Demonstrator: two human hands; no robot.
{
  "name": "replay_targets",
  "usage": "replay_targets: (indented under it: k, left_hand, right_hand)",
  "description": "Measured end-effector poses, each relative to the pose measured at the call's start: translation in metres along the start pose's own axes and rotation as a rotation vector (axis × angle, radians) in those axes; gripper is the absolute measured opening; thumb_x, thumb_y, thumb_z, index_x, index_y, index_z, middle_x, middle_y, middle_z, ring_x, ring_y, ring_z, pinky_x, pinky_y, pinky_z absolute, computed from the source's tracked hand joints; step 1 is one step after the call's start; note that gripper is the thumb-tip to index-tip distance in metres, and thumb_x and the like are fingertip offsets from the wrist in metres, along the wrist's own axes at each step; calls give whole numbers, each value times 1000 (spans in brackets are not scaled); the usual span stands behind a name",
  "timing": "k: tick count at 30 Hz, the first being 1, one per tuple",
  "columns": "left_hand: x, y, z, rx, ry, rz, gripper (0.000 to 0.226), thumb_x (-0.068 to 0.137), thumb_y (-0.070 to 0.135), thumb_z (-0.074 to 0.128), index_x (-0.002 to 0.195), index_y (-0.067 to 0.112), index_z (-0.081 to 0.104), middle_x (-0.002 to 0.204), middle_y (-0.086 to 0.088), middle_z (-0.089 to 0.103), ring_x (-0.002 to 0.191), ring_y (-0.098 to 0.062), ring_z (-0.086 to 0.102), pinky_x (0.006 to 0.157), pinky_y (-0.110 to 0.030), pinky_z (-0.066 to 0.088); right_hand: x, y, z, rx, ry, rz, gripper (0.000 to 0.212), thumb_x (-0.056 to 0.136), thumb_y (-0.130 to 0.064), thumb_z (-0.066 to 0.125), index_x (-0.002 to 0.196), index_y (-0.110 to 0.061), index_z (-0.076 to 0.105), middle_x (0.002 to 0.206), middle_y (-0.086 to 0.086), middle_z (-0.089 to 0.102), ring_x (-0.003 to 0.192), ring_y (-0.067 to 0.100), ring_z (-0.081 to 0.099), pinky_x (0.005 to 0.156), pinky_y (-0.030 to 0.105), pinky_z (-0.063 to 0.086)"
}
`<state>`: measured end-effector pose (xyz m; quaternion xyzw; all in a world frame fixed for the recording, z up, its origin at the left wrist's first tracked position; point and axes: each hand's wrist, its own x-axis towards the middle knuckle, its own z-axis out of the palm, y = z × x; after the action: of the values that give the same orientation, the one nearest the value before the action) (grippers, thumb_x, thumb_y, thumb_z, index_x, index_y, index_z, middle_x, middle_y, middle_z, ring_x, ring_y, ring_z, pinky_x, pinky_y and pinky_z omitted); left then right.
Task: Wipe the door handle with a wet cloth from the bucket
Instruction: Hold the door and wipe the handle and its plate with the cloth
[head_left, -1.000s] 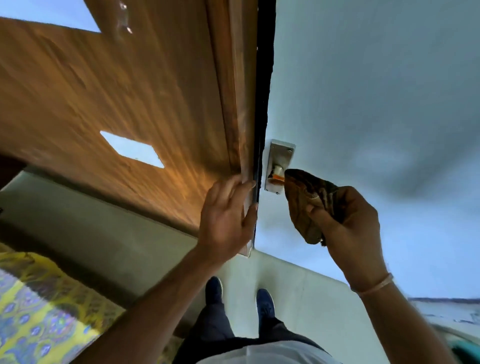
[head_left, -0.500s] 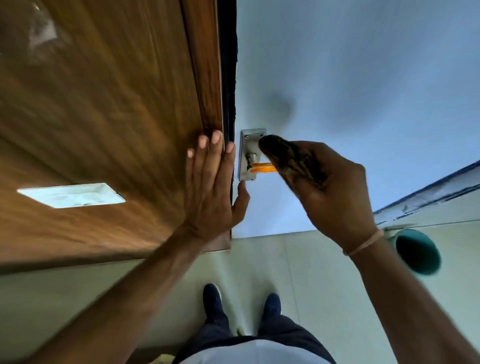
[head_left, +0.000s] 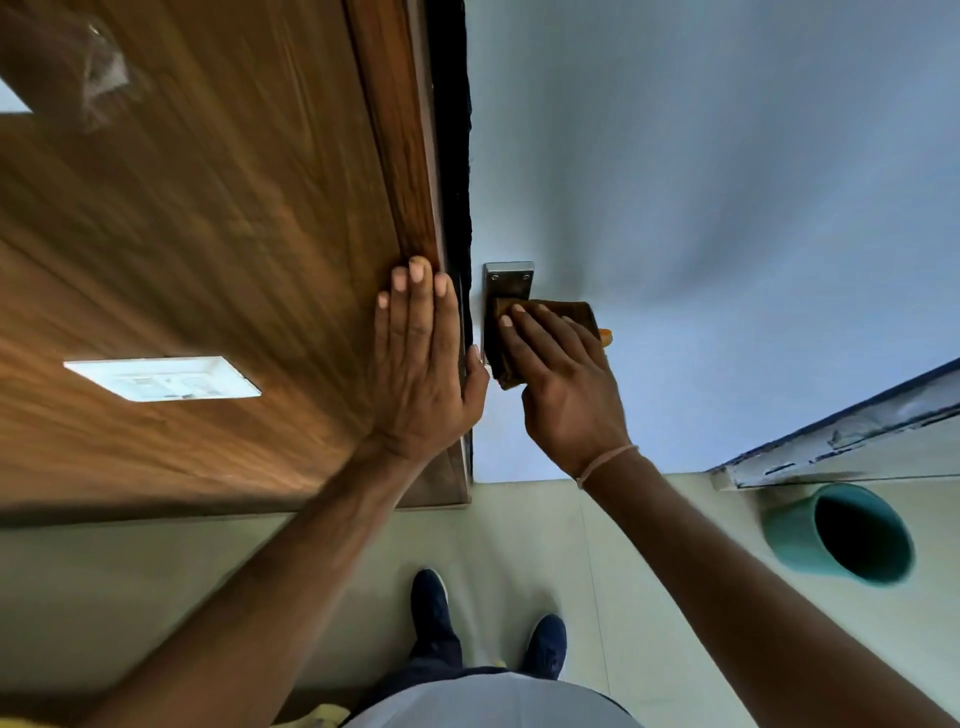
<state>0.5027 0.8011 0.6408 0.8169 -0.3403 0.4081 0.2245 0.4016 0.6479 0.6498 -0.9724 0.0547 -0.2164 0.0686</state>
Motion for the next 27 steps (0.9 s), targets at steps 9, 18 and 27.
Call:
replay_targets:
  k: [9, 18, 27]
  left_hand:
    - [-4, -12, 3, 58, 50, 86, 103, 89, 14, 74, 168, 4, 9, 179, -14, 7, 167, -28, 4, 136, -48, 14]
    - [-8, -19, 13, 108, 56, 137, 84, 103, 36, 52, 168, 1, 11, 180, -13, -3, 167, -30, 3, 136, -49, 12]
    - [-11, -22, 11, 124, 47, 148, 77, 108, 42, 43, 167, 1, 16, 179, -17, 6, 167, -31, 8, 136, -49, 15]
  right_hand:
    - [-3, -2, 2, -65, 101, 174, 58, 90, -10, 45, 146, -12, 60, 150, 6, 61, 143, 36, 52, 116, 50, 40]
    - [-10, 11, -4, -106, 72, 227, 63, 89, -10, 49, 151, -18, 55, 151, 4, 58, 145, 34, 47, 118, 51, 35]
    - [-28, 31, -3, -92, 50, 253, 73, 88, -5, 48, 158, -24, 44, 164, -2, 44, 156, 30, 33, 125, 52, 26]
